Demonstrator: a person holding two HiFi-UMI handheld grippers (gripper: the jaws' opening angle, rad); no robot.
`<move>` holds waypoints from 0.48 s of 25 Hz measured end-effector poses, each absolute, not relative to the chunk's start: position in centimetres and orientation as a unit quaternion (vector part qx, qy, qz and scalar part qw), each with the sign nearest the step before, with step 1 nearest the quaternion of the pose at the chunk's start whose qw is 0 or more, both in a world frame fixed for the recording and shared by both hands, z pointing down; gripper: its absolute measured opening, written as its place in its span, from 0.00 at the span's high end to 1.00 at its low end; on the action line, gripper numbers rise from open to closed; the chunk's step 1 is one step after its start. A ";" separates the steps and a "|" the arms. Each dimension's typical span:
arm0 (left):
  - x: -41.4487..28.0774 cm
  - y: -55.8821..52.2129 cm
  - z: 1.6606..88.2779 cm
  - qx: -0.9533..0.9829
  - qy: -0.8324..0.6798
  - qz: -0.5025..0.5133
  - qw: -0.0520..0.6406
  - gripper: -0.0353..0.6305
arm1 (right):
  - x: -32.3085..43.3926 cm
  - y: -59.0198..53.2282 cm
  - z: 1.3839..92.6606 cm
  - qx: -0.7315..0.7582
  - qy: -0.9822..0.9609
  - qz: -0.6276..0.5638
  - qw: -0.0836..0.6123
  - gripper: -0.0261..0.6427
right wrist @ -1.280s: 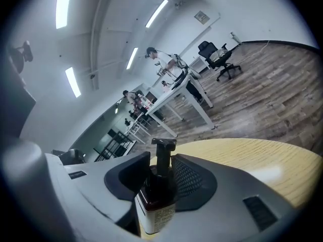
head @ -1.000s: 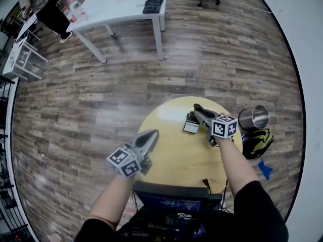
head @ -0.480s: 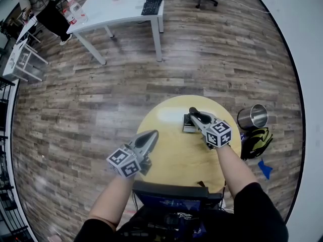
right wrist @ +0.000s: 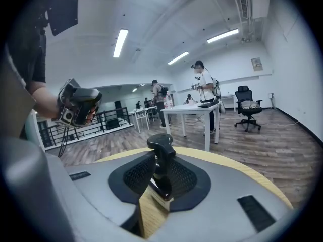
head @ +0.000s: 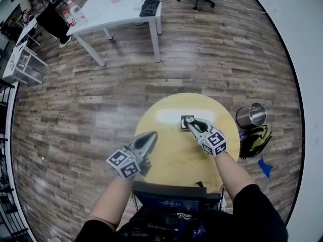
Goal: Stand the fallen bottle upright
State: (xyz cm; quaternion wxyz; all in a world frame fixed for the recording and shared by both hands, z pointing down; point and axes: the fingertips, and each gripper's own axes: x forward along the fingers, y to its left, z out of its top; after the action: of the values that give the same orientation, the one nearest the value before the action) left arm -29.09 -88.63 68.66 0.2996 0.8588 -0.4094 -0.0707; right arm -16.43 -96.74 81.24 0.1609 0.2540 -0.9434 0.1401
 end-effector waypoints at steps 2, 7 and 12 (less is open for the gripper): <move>-28.7 -87.9 68.6 0.859 -0.409 -0.071 0.300 0.91 | -15.9 -95.8 81.8 0.268 -0.941 0.126 0.163 0.83; -28.2 -86.1 67.2 0.860 -0.411 -0.071 0.294 0.91 | -14.4 -94.9 83.2 0.297 -0.916 0.167 0.211 0.63; -27.8 -83.2 62.8 0.863 -0.413 -0.078 0.279 0.91 | -11.0 -89.4 80.5 0.285 -0.907 0.199 0.239 0.59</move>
State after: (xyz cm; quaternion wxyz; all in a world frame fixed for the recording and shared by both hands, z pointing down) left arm -27.80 -83.16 62.78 0.2794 0.8634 -0.4126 -0.0783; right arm -11.03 -89.42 80.51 0.2394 0.2848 -0.9066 0.1994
